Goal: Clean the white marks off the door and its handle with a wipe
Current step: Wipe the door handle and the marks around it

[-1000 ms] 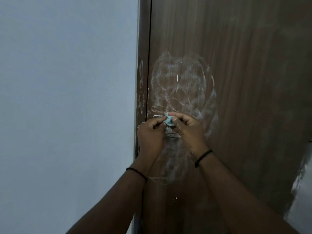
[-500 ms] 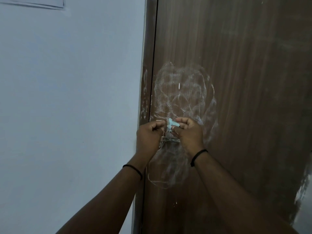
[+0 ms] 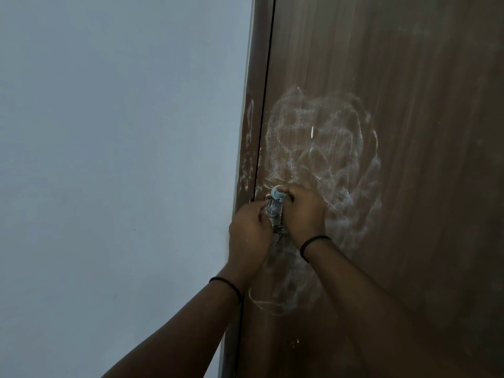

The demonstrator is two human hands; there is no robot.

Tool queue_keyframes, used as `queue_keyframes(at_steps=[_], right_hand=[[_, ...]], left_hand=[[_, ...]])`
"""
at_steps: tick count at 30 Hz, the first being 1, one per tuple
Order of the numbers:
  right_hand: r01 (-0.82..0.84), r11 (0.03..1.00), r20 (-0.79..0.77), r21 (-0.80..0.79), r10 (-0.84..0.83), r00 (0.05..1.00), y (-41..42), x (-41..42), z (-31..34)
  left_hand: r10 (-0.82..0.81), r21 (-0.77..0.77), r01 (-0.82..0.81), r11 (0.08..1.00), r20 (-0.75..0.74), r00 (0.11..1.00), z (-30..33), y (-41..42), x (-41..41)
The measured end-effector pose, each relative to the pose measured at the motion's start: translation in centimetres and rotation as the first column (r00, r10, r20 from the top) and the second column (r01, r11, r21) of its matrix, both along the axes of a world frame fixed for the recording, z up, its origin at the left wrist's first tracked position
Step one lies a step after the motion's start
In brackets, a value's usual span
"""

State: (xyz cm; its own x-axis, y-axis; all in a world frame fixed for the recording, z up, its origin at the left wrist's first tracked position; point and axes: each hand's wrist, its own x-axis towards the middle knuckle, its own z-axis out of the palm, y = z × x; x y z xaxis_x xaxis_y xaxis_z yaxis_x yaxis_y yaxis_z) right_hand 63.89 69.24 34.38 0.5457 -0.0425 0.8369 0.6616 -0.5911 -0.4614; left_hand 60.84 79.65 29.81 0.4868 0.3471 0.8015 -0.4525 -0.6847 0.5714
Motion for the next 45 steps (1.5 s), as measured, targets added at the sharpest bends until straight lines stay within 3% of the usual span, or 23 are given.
queue_keyframes(at_steps=[5, 9, 23, 30, 32, 36, 39, 45], right_hand=[[0.042, 0.983, 0.081, -0.179, -0.028, 0.996, 1.2, 1.6, -0.3], [0.083, 0.975, 0.143, -0.209, -0.053, 0.988, 1.5, 1.9, 0.2], [0.031, 0.965, 0.064, -0.259, -0.015, 0.998, 0.0, 1.6, 0.3], [0.049, 0.899, 0.06, -0.436, -0.025, 0.998, 0.6, 2.0, 1.3], [0.021, 0.917, 0.046, -0.397, -0.003, 0.999, 0.2, 2.1, 1.7], [-0.015, 0.987, -0.059, -0.162, 0.006, 0.998, -1.1, 2.0, 1.5], [-0.026, 0.993, -0.096, -0.117, 0.015, 0.995, -1.1, 1.9, 1.4], [0.018, 0.876, 0.02, -0.482, -0.009, 1.0, 0.0, 2.2, 2.3]], left_hand=[[0.025, -0.012, -0.025, 1.0, 0.056, 0.998, -0.2, 0.4, 0.7], [0.041, 0.014, -0.043, 0.999, 0.071, 0.997, -0.1, 0.4, 1.1], [0.041, 0.078, -0.047, 0.996, 0.071, 0.997, 1.4, 0.0, 1.4], [0.064, 0.116, -0.061, 0.991, -0.025, 0.998, 1.2, 0.3, 1.6], [0.077, 0.111, -0.073, 0.991, -0.032, 0.997, 0.9, 0.3, 1.6], [0.086, 0.062, -0.082, 0.995, -0.061, 0.994, 0.9, 0.2, 1.9], [0.099, 0.044, -0.096, 0.994, -0.081, 0.992, 1.0, 0.0, 2.2], [0.108, 0.023, -0.106, 0.994, -0.085, 0.991, 0.5, 0.0, 2.0]])
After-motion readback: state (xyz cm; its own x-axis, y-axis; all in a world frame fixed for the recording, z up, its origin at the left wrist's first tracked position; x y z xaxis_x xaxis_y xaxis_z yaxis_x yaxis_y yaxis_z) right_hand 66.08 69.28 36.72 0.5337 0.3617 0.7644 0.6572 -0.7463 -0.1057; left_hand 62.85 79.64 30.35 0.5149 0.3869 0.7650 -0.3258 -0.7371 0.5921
